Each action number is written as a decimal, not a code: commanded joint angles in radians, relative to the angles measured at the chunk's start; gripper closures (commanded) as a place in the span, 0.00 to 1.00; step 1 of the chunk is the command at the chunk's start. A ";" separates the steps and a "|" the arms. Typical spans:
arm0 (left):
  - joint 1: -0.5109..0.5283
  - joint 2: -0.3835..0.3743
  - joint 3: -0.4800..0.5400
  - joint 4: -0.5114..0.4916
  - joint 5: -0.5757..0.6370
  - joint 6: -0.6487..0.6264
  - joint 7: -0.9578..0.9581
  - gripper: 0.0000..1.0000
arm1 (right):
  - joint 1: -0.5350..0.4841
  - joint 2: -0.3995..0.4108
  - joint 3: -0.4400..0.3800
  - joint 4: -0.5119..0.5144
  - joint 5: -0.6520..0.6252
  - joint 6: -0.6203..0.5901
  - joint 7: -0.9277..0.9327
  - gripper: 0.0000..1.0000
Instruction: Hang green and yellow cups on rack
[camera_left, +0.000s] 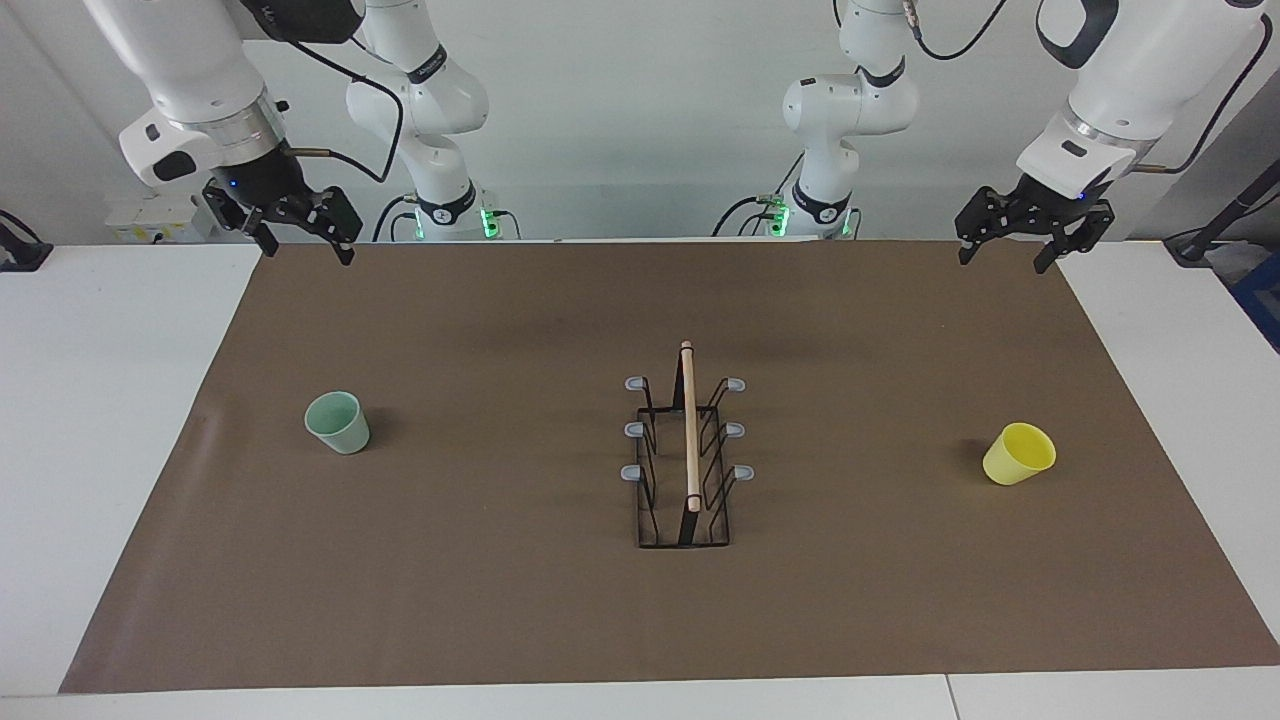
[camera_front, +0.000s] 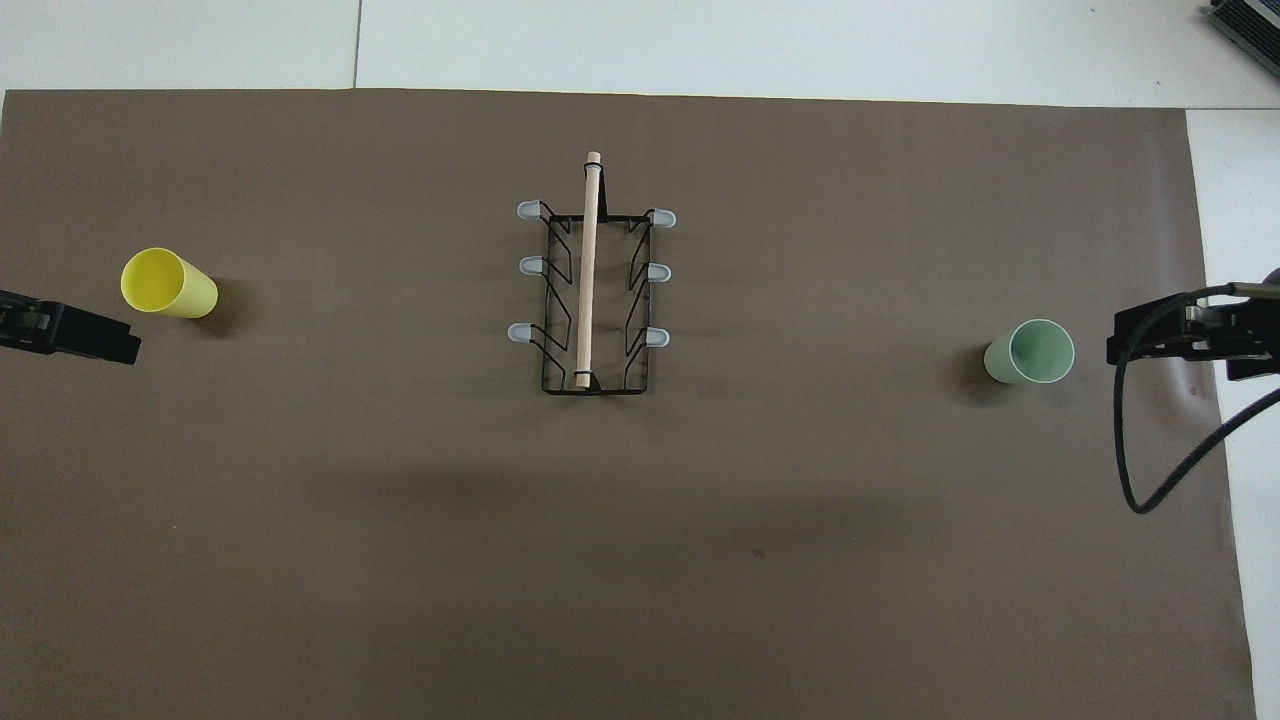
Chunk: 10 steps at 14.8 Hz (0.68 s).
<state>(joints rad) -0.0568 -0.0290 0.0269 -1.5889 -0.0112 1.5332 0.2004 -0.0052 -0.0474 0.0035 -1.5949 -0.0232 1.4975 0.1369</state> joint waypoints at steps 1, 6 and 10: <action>0.002 -0.020 -0.001 -0.016 0.016 -0.007 -0.007 0.00 | -0.004 -0.012 0.009 -0.016 -0.030 -0.012 -0.043 0.00; 0.000 -0.020 -0.001 -0.014 0.016 -0.013 -0.006 0.00 | -0.004 -0.012 0.010 -0.016 -0.020 -0.013 -0.042 0.00; 0.003 -0.019 0.001 -0.014 0.011 -0.007 -0.021 0.00 | -0.001 -0.077 0.010 -0.134 0.034 0.024 -0.049 0.00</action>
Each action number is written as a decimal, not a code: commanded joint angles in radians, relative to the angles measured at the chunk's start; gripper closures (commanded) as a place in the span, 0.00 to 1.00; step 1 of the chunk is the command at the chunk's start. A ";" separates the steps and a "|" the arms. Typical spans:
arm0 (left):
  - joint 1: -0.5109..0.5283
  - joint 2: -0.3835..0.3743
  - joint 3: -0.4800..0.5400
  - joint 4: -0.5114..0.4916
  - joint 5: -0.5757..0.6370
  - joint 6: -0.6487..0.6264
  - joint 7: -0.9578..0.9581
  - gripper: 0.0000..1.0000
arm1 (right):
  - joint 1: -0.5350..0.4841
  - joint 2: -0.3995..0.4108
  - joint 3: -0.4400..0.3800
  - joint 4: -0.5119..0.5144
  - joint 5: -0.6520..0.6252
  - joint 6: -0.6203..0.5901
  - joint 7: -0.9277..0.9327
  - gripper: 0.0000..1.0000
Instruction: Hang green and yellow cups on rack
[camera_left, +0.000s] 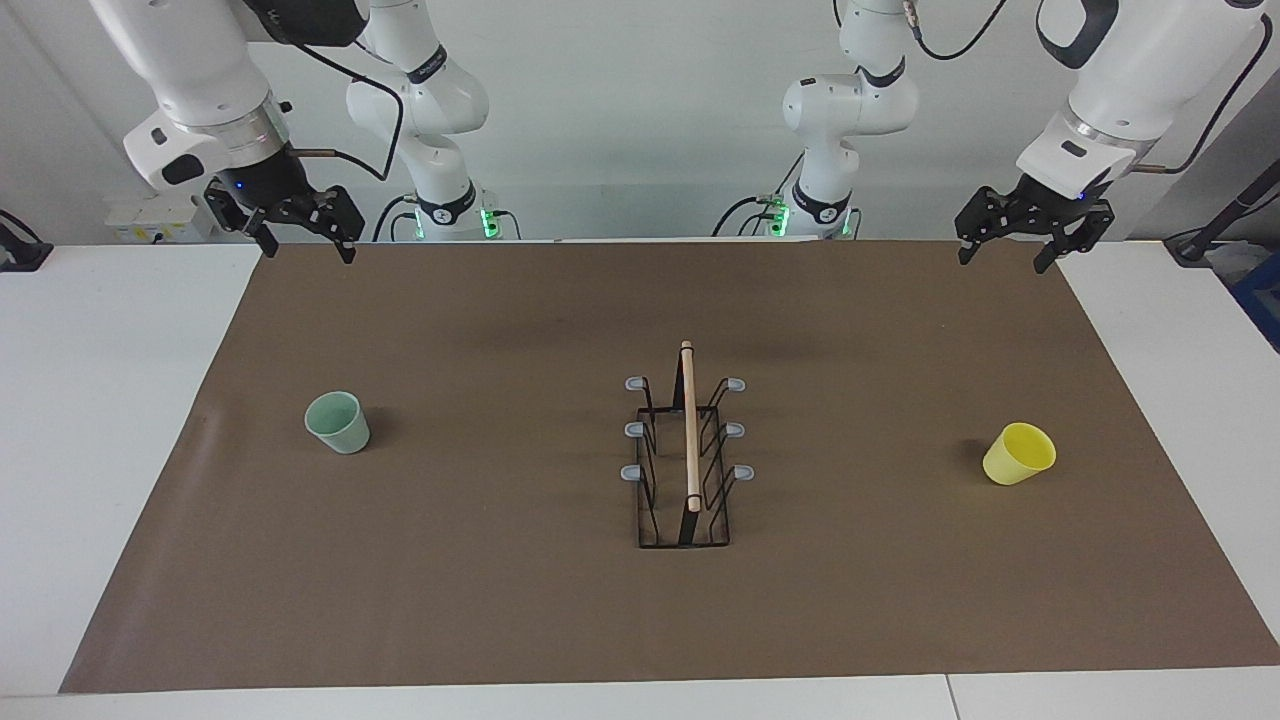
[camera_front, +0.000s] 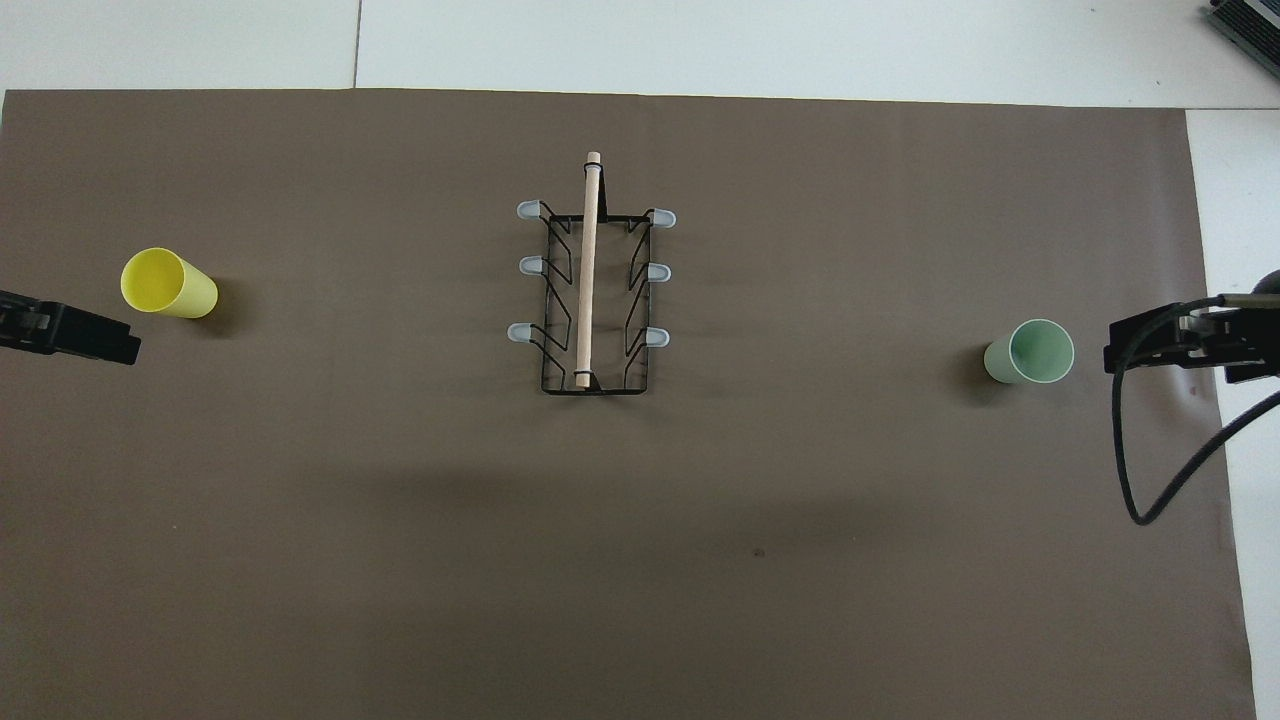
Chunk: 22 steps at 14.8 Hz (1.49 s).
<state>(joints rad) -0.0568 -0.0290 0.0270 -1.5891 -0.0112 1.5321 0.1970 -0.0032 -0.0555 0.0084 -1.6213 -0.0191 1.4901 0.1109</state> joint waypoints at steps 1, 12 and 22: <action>0.014 -0.015 0.001 -0.008 0.010 -0.010 -0.019 0.00 | -0.004 -0.070 0.005 -0.117 0.045 0.045 -0.020 0.00; 0.071 0.256 0.122 0.271 -0.223 -0.139 -0.396 0.00 | -0.009 0.469 0.068 0.222 -0.036 0.090 -0.203 0.00; 0.103 0.549 0.248 0.515 -0.360 -0.144 -0.829 0.00 | 0.146 0.517 0.145 -0.096 -0.608 0.200 -0.771 0.00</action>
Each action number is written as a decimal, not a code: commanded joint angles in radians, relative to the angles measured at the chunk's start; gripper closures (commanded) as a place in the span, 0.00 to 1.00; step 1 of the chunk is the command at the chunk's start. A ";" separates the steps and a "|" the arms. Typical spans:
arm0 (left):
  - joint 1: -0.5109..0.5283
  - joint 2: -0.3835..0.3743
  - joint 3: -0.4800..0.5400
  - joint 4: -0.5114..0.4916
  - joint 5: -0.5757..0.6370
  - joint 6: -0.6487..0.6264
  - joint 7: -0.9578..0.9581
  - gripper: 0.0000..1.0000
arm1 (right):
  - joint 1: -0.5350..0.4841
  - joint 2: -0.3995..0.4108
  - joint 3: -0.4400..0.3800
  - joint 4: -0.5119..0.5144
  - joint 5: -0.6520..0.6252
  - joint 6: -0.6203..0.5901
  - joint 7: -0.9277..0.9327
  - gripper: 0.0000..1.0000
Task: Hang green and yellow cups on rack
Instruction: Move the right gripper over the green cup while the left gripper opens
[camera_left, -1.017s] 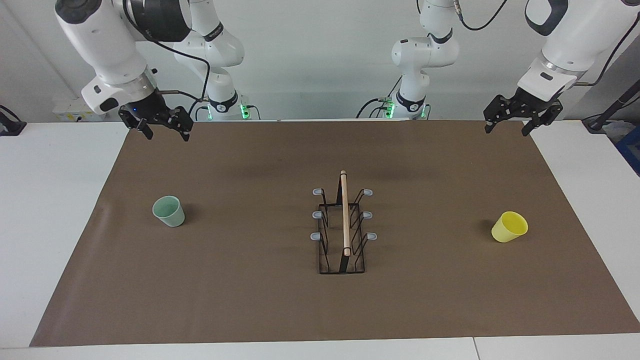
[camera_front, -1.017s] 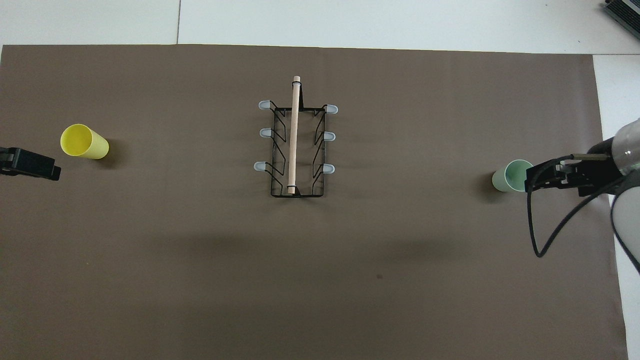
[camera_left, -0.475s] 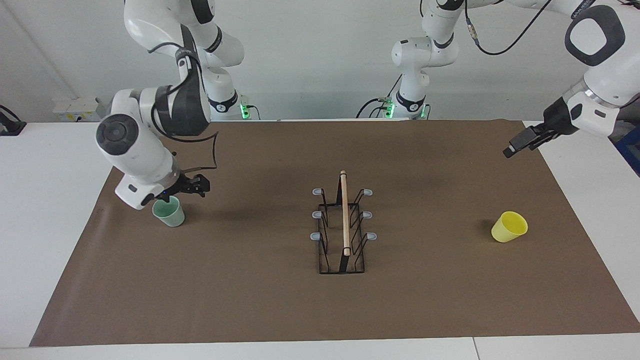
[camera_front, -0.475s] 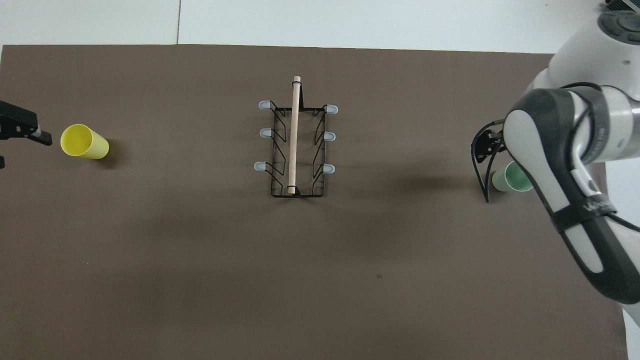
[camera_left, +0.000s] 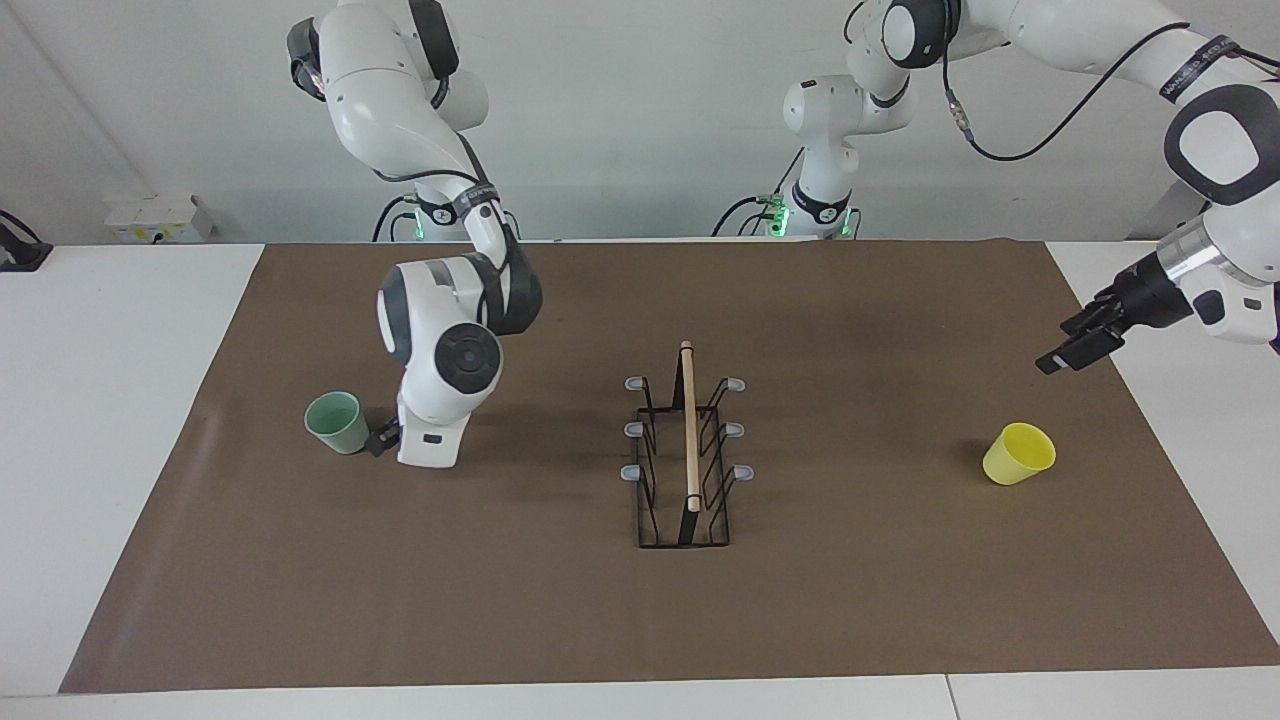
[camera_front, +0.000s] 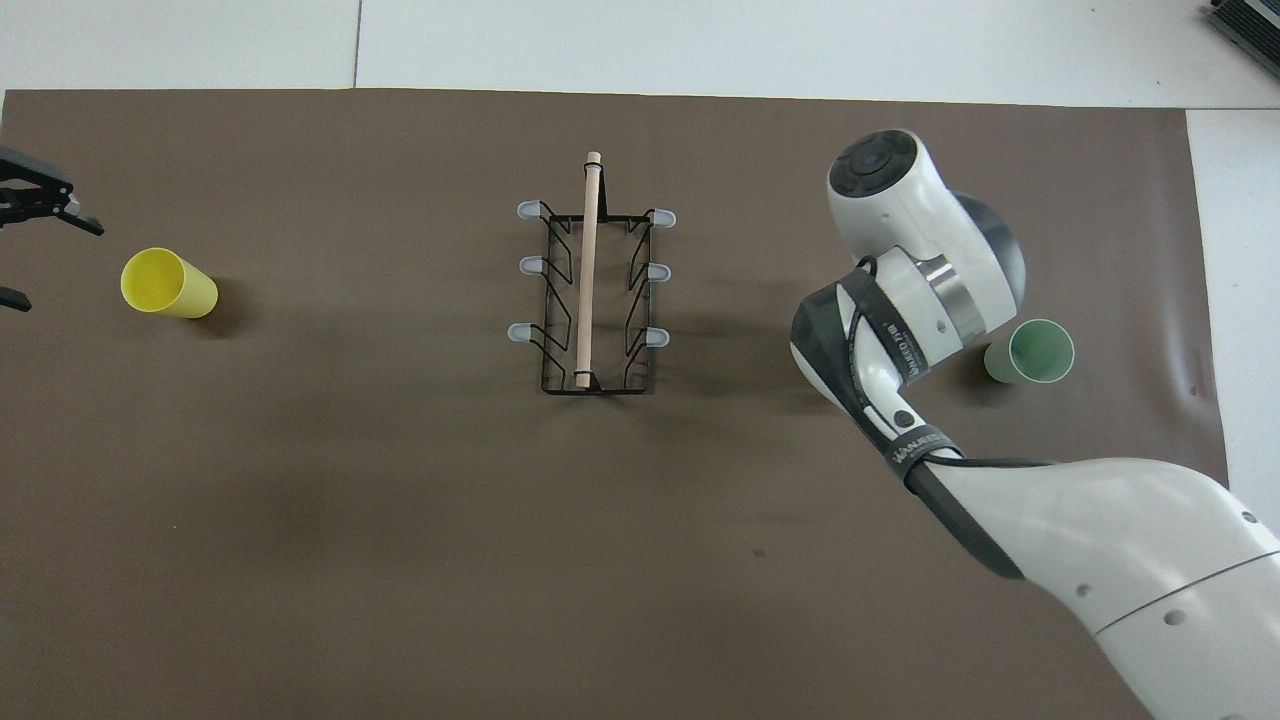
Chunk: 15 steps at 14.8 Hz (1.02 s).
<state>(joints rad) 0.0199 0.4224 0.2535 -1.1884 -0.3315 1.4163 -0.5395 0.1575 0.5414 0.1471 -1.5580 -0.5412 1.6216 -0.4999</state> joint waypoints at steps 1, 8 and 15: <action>0.060 0.133 0.015 0.143 -0.049 -0.019 -0.120 0.00 | -0.013 -0.107 0.008 -0.225 -0.126 0.096 -0.217 0.00; 0.181 0.320 0.010 0.210 -0.122 0.137 -0.324 0.00 | 0.077 -0.169 0.016 -0.488 -0.502 0.175 -0.316 0.00; 0.284 0.311 0.015 0.047 -0.331 0.314 -0.591 0.00 | 0.053 -0.170 0.012 -0.557 -0.763 0.169 -0.260 0.00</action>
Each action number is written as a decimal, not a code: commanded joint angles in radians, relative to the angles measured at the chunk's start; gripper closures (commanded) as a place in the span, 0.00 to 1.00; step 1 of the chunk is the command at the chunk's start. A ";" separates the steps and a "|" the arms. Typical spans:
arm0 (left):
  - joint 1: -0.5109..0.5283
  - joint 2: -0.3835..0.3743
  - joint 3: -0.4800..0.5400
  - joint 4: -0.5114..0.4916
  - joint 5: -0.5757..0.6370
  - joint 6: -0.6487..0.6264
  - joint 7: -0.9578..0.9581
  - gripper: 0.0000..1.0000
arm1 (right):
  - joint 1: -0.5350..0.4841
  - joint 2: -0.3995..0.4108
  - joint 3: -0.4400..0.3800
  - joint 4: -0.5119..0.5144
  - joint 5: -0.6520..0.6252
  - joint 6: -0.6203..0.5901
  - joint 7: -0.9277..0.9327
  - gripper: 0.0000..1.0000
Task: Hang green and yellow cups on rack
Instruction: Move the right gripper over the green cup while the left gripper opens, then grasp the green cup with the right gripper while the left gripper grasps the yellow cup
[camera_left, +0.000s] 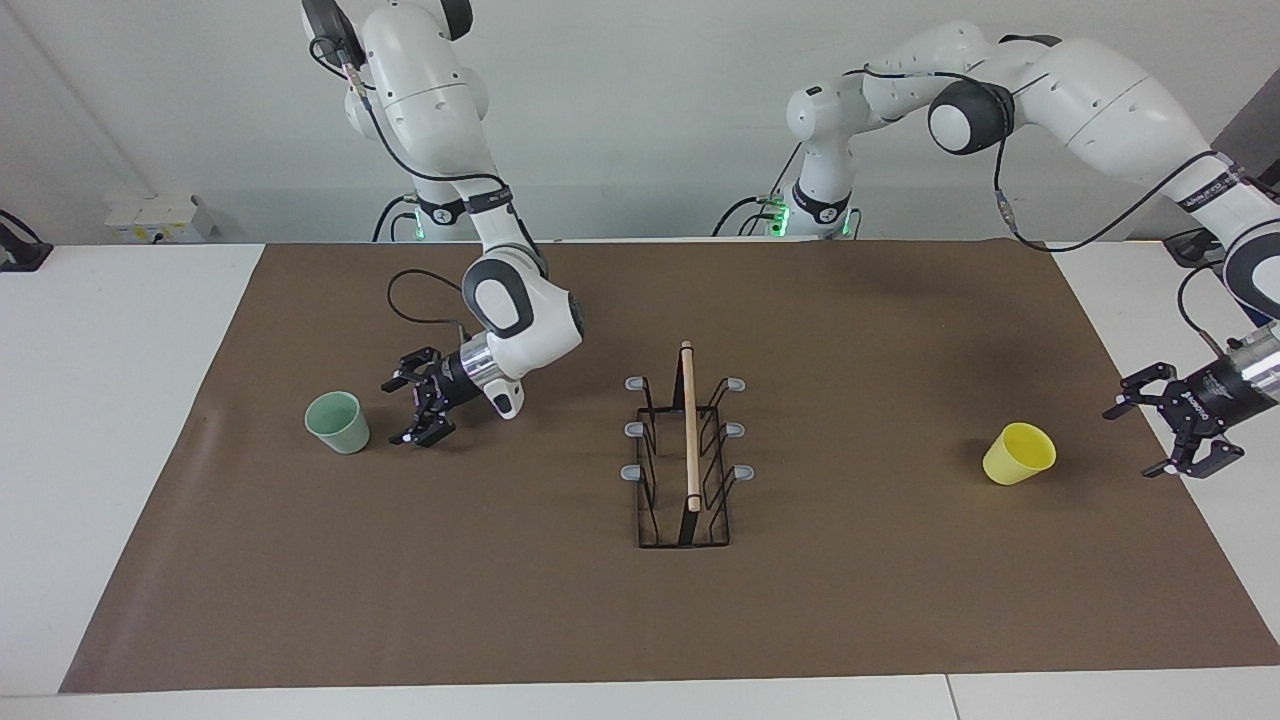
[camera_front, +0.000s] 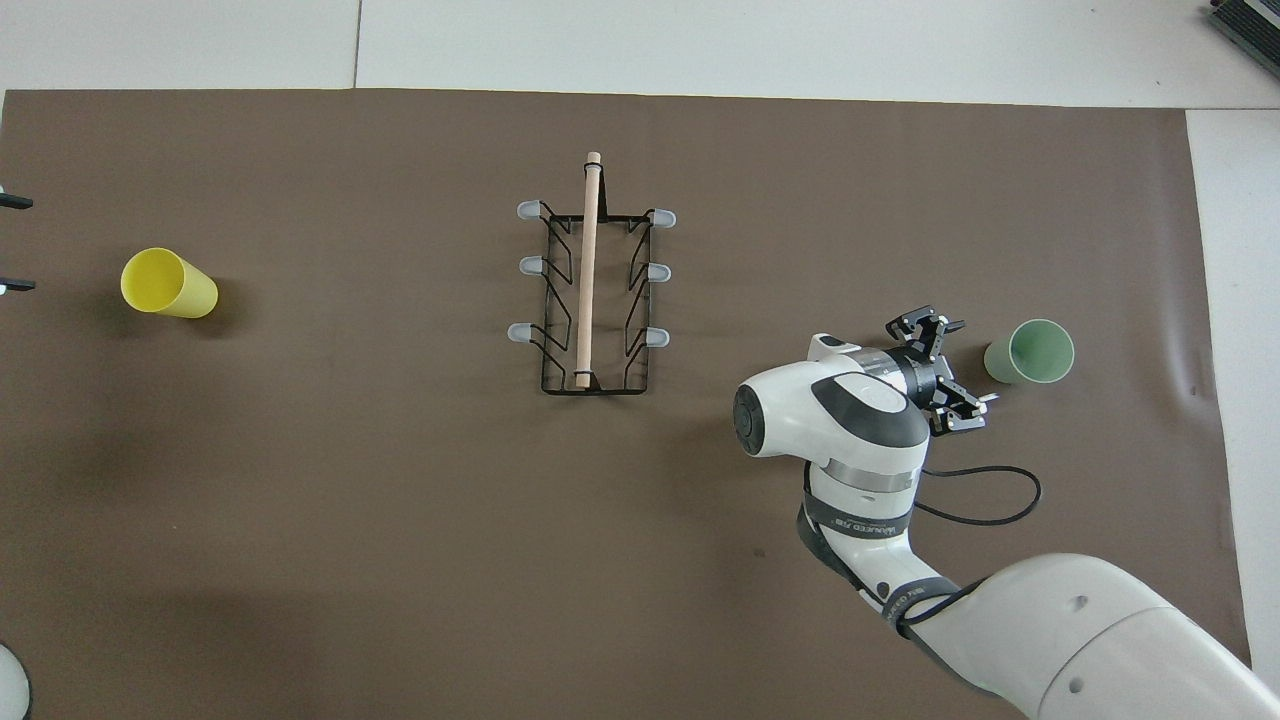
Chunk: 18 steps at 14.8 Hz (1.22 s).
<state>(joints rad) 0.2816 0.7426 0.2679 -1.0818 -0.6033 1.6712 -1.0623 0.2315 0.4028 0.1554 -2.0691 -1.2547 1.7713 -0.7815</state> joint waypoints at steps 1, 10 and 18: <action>0.025 -0.022 0.002 -0.113 -0.087 0.076 -0.082 0.00 | -0.021 -0.027 0.004 -0.054 -0.075 0.017 0.051 0.00; -0.038 -0.229 -0.007 -0.613 -0.222 0.209 0.027 0.00 | -0.086 -0.022 0.006 -0.097 -0.181 0.031 0.224 0.00; -0.133 -0.264 -0.004 -0.761 -0.434 0.386 0.065 0.00 | -0.135 -0.004 0.004 -0.121 -0.291 0.066 0.263 0.04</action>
<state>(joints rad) 0.1811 0.5186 0.2559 -1.7878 -1.0035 1.9970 -1.0158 0.1225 0.4050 0.1531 -2.1594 -1.4698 1.8129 -0.5499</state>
